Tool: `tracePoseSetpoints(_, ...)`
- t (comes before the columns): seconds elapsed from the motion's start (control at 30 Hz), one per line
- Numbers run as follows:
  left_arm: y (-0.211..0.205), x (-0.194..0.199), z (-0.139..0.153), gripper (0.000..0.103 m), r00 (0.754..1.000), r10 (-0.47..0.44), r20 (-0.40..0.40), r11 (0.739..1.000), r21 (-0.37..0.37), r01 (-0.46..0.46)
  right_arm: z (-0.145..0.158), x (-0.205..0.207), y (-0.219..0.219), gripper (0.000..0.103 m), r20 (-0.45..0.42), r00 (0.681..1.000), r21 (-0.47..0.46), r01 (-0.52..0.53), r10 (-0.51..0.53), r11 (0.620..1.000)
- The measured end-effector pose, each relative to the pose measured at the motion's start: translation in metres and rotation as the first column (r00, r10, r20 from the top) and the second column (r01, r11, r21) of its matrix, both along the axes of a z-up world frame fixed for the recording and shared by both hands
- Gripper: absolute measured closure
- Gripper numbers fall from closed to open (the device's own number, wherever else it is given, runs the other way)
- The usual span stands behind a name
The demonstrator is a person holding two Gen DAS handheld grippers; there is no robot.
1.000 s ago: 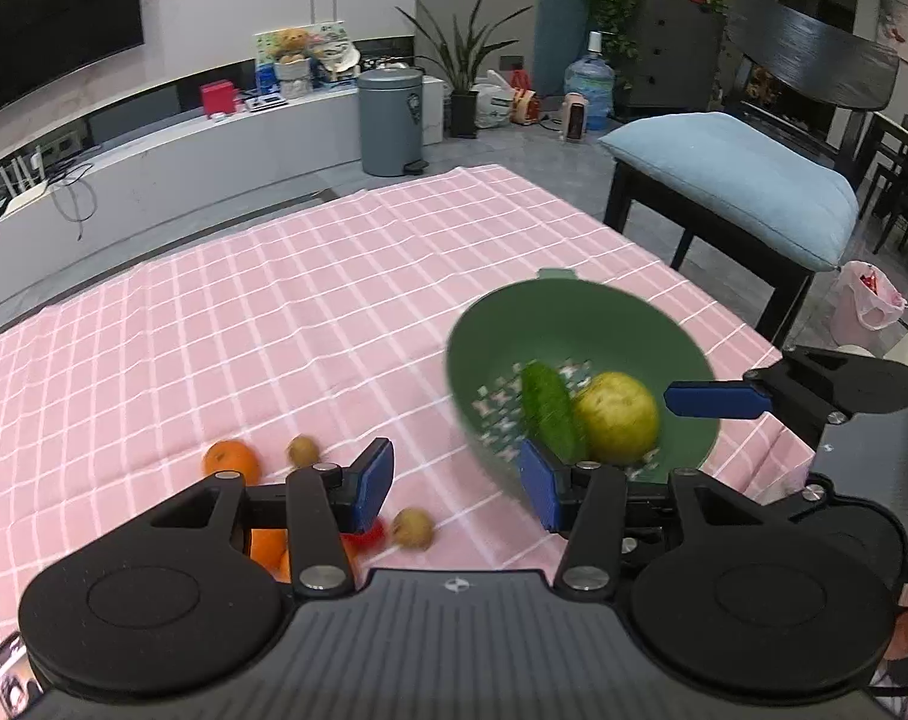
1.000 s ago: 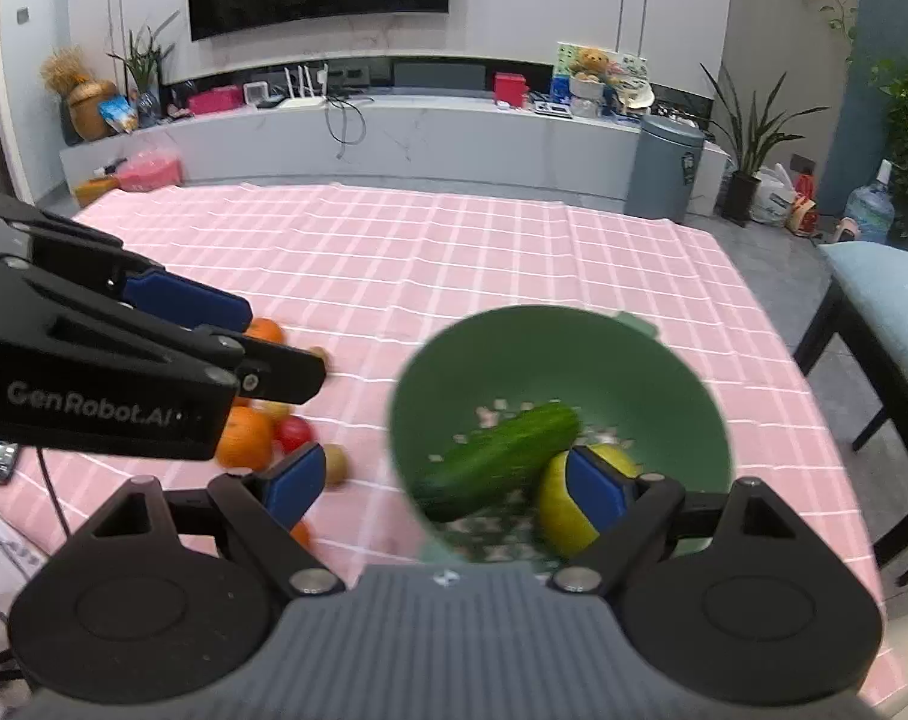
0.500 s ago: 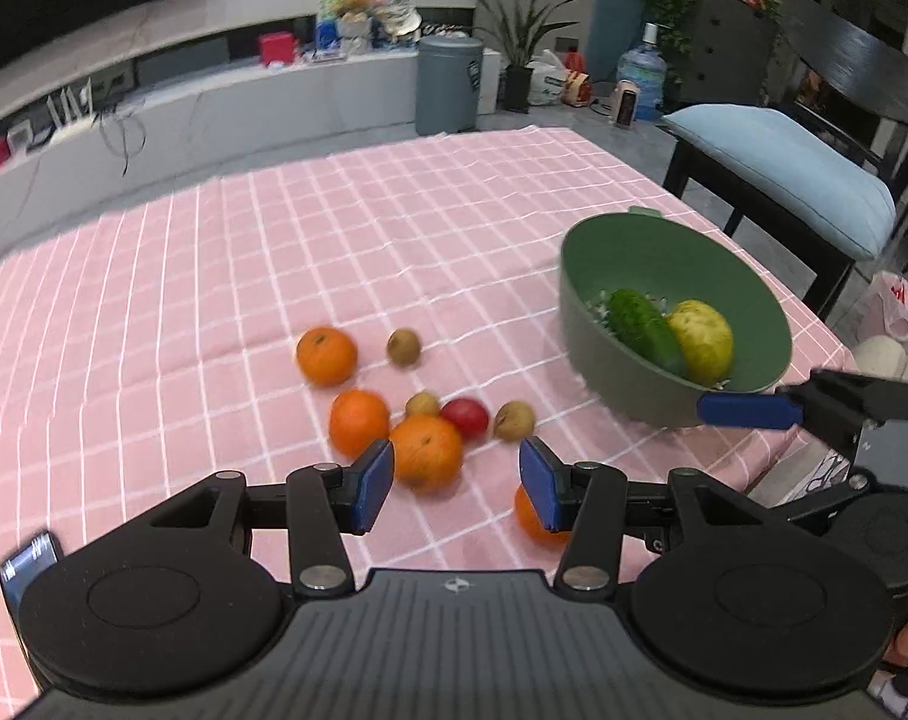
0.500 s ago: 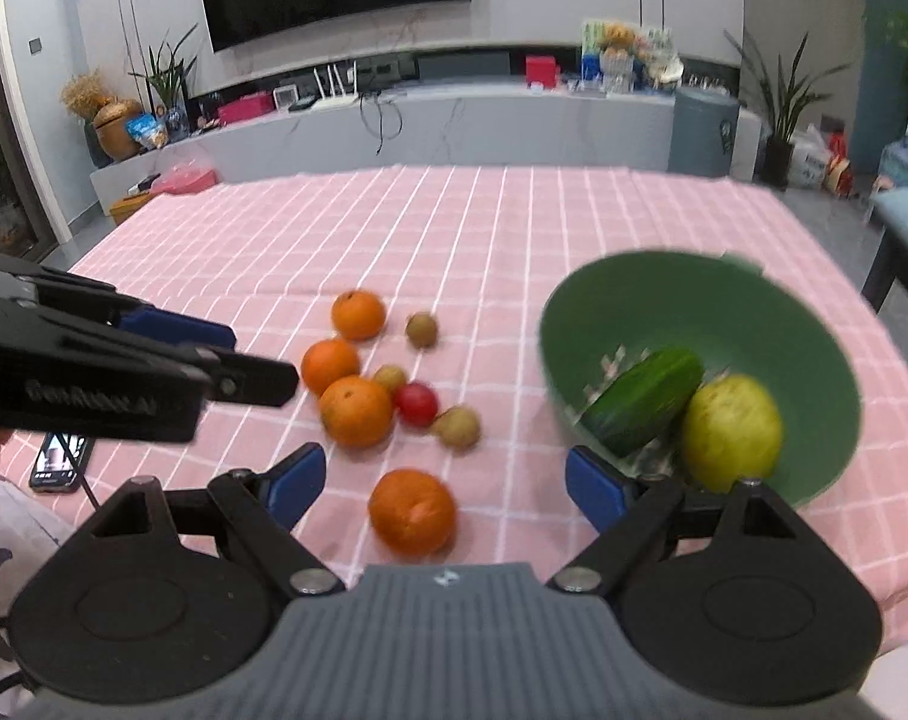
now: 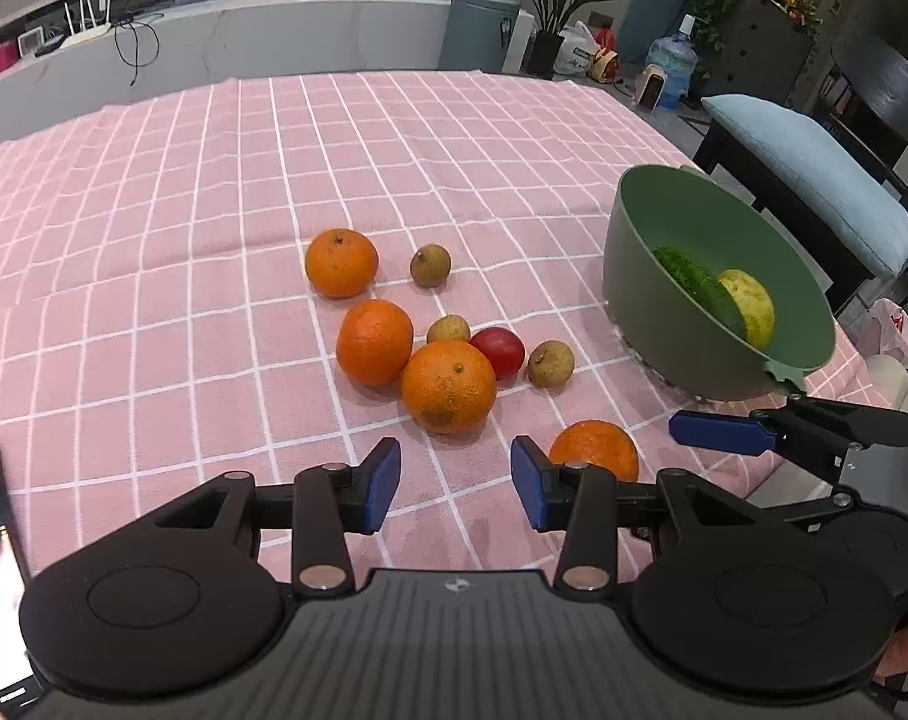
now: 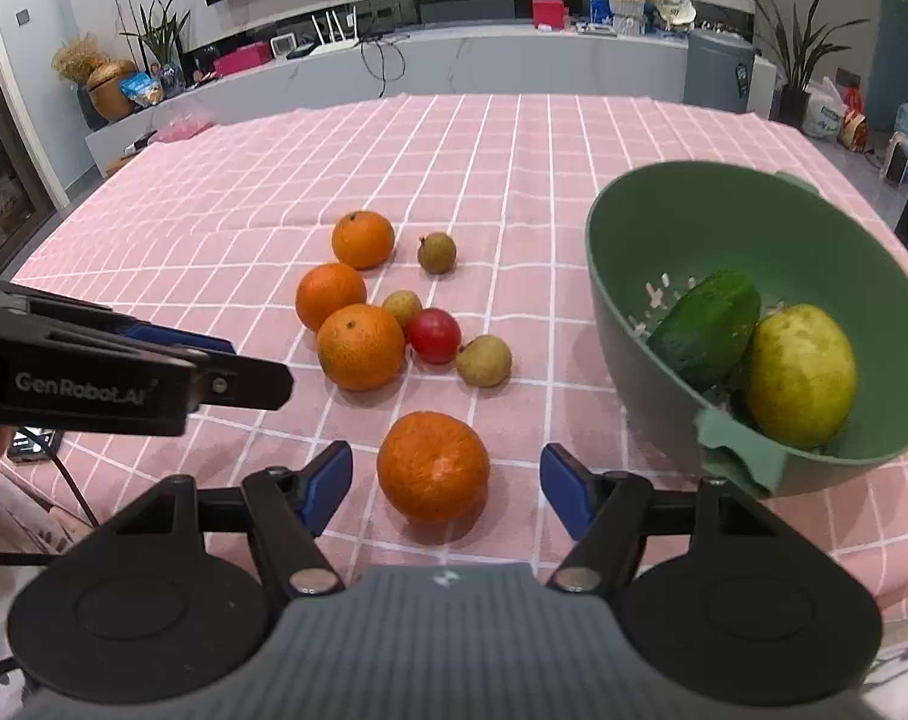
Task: Organize fruits
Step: 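Grasp an orange with the right gripper while the left gripper grasps another orange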
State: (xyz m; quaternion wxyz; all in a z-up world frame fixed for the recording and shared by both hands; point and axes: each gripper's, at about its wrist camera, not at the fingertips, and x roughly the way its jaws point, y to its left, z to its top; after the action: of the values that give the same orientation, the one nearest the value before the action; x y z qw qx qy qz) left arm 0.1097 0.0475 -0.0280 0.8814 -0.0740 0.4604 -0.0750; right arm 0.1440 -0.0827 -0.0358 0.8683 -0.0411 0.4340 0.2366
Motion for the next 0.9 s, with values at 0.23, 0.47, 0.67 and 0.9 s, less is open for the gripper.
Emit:
tracePoseSetpoints(0.23,-0.004,0.017,-0.008,0.053,1.000,0.013,0.009,1.000,0.015,-0.013,-0.014,0.011,0.005,0.045,-0.058,0.998,0.001,-0.008,0.009,1.000)
tracePoseSetpoints(0.47,-0.006,0.032,-0.018,0.049,1.000,0.013,0.006,1.000,0.027,-0.013,-0.017,0.018,0.009,0.060,-0.072,0.997,0.009,-0.011,0.012,1.000)
tracePoseSetpoints(0.67,-0.005,0.041,-0.025,0.046,1.000,0.021,0.008,1.000,0.020,-0.021,-0.016,0.022,0.010,0.060,-0.047,0.999,0.002,0.002,-0.001,1.000)
tracePoseSetpoints(0.9,-0.017,0.047,-0.029,0.043,0.999,-0.007,0.033,0.998,0.060,0.005,-0.018,0.023,0.010,0.060,-0.048,0.999,0.008,-0.002,0.002,1.000)
